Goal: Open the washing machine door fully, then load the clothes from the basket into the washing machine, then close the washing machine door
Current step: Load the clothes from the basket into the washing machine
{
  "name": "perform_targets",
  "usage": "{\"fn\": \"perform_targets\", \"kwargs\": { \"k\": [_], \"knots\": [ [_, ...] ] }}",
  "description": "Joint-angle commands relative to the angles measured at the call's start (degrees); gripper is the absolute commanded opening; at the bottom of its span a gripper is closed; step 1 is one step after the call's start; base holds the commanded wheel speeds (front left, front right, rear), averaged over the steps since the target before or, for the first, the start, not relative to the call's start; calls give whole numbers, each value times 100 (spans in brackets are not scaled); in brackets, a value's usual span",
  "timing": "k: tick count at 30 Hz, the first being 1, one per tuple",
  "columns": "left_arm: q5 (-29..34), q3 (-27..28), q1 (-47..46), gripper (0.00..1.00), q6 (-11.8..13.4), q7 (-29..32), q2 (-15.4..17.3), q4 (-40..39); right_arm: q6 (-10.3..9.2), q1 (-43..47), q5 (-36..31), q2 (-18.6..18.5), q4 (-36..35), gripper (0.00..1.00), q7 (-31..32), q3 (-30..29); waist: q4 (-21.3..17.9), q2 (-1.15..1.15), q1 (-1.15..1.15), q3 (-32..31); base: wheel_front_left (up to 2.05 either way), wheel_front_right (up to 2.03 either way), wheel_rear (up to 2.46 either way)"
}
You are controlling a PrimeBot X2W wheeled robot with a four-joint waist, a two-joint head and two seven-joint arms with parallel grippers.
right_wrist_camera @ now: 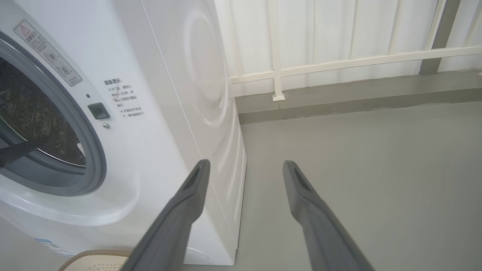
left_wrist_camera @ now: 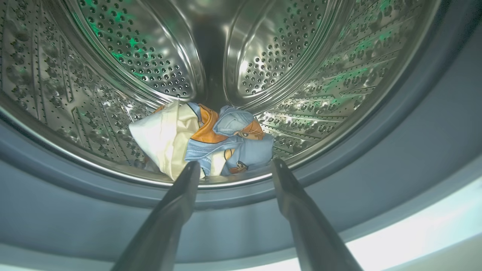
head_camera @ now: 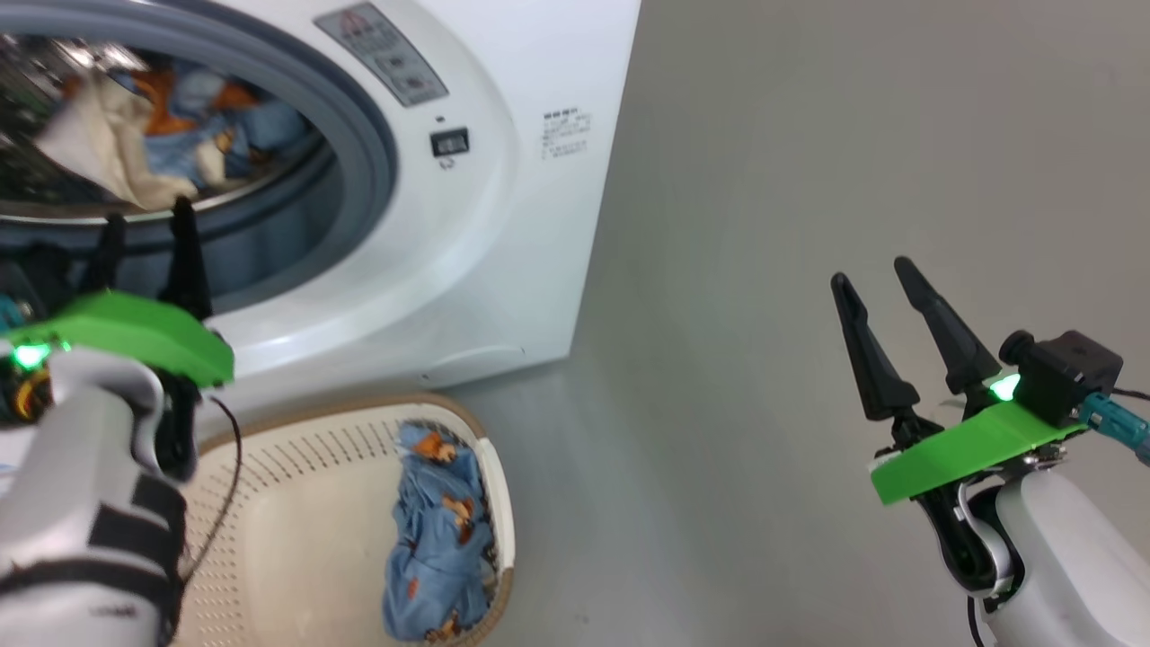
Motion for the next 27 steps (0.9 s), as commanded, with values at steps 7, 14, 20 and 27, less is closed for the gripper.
{"fn": "perform_targets", "kwargs": {
  "k": [7, 14, 20, 27],
  "knots": [
    [224, 415, 1280, 100, 124, -65, 41, -1324, 25, 348, 67, -158, -30, 100, -46, 90, 359, 0, 1, -945, 0, 0, 0],
    [305, 575, 2249, 100, 210, -66, -31, -2194, 25, 553, 84, -174, -9, 100, -46, 54, 476, 0, 1, -1239, 0, 0, 0],
    [322, 684, 2759, 100, 301, -66, 3, -2790, 25, 585, 75, -219, -18, 100, -46, 70, 518, 0, 1, -1334, 0, 0, 0],
    [286, 762, 3440, 100, 511, -66, -95, -3483, 25, 623, 86, -301, -45, 100, -46, 56, 550, 0, 1, -1435, 0, 0, 0]
  ]
}}
